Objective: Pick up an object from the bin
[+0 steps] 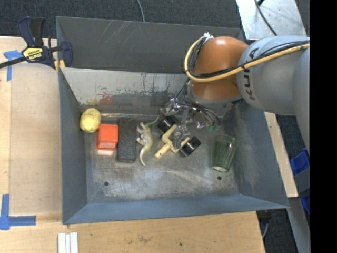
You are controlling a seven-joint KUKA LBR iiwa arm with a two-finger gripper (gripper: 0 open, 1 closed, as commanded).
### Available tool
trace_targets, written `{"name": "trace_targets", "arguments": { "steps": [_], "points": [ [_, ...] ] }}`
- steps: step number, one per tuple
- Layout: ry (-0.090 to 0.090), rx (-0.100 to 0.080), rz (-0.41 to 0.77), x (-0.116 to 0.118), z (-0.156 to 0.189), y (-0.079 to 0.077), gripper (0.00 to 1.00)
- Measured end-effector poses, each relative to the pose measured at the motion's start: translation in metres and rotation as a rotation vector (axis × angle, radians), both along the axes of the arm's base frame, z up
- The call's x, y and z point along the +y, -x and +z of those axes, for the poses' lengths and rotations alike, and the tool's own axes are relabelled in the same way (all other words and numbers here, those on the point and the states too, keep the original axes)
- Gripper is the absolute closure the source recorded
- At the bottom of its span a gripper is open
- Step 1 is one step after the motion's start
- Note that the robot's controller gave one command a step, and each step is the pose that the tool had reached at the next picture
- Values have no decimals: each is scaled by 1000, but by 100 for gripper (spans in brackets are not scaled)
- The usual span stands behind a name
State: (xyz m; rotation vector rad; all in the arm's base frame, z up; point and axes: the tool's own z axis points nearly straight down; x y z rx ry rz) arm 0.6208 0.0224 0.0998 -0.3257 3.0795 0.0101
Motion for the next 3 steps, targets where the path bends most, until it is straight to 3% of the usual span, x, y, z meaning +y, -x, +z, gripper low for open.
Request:
{"name": "trace_targets", "arguments": {
  "steps": [3],
  "points": [
    [0,-5,0,0,0,-1,100]
  ]
}}
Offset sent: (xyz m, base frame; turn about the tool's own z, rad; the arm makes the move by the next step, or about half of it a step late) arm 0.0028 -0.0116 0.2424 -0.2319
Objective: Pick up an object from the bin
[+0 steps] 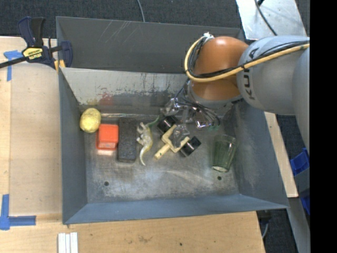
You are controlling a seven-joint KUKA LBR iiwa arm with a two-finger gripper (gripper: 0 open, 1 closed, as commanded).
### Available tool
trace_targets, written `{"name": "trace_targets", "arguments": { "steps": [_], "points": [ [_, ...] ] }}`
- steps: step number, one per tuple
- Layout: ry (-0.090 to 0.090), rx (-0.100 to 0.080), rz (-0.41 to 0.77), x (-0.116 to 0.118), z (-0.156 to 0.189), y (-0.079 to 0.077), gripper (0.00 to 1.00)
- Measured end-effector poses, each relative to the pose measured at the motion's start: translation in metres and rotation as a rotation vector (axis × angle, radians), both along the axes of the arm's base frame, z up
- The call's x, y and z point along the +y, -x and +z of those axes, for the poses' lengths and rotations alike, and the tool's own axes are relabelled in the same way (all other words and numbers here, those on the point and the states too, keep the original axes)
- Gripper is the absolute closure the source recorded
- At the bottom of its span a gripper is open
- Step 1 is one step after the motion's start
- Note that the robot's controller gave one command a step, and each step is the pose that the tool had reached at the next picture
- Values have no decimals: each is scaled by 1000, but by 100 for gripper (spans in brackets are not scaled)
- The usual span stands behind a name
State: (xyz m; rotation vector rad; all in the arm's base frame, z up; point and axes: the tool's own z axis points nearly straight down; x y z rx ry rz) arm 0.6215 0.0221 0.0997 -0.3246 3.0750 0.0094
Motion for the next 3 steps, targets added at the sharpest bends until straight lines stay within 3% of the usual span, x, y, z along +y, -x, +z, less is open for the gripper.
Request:
{"name": "trace_targets", "arguments": {
  "steps": [3],
  "points": [
    [0,0,0,0,0,0,100]
  ]
}}
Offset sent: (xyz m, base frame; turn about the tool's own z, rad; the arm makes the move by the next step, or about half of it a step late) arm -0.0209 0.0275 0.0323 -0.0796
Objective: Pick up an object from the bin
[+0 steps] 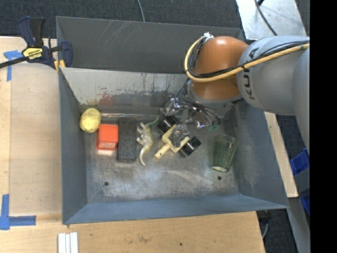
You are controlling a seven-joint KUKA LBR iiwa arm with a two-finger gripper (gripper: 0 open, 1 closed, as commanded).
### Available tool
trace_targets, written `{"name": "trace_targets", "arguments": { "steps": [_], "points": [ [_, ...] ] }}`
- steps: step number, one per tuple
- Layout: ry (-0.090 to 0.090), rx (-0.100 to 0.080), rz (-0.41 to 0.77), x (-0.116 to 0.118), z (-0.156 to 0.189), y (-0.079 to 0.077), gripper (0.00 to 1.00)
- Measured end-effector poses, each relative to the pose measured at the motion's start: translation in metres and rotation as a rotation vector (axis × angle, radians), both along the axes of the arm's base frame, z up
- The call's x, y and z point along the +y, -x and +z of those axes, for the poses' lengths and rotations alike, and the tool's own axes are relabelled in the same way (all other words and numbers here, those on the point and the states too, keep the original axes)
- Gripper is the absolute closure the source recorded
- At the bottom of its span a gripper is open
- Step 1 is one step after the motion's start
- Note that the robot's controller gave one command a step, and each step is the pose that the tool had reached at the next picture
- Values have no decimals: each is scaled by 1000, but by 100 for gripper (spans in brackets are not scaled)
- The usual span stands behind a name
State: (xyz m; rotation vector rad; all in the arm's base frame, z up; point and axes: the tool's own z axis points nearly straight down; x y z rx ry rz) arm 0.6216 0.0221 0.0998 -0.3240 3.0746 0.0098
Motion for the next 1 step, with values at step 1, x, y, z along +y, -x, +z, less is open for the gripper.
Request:
{"name": "trace_targets", "arguments": {
  "steps": [1],
  "points": [
    [0,0,0,0,0,0,100]
  ]
}}
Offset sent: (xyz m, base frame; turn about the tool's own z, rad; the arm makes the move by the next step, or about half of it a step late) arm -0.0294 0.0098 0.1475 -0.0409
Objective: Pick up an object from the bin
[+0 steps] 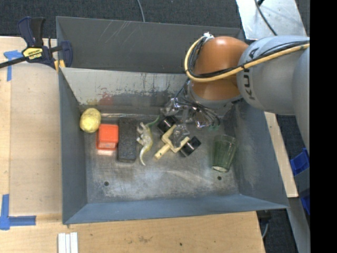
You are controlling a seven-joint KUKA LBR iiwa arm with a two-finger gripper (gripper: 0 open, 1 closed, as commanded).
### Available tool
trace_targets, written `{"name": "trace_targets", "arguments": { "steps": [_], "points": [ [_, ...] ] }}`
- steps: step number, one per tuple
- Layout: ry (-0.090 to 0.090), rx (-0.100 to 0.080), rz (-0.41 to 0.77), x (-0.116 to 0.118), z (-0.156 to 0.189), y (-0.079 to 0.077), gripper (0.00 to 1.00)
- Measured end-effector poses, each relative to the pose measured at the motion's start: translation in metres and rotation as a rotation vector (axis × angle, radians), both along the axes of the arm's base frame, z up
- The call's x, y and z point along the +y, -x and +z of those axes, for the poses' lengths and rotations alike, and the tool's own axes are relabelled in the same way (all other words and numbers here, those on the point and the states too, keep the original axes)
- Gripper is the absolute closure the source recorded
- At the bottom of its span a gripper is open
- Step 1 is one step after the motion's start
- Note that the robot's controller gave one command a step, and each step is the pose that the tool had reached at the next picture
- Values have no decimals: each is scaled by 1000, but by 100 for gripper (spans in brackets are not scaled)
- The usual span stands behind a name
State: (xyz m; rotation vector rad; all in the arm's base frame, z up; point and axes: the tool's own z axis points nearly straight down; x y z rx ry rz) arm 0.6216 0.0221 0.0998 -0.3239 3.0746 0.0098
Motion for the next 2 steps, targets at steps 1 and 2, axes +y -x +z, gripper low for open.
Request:
{"name": "trace_targets", "arguments": {
  "steps": [1,2],
  "points": [
    [0,0,0,0,0,0,100],
    [0,0,0,0,0,0,100]
  ]
}}
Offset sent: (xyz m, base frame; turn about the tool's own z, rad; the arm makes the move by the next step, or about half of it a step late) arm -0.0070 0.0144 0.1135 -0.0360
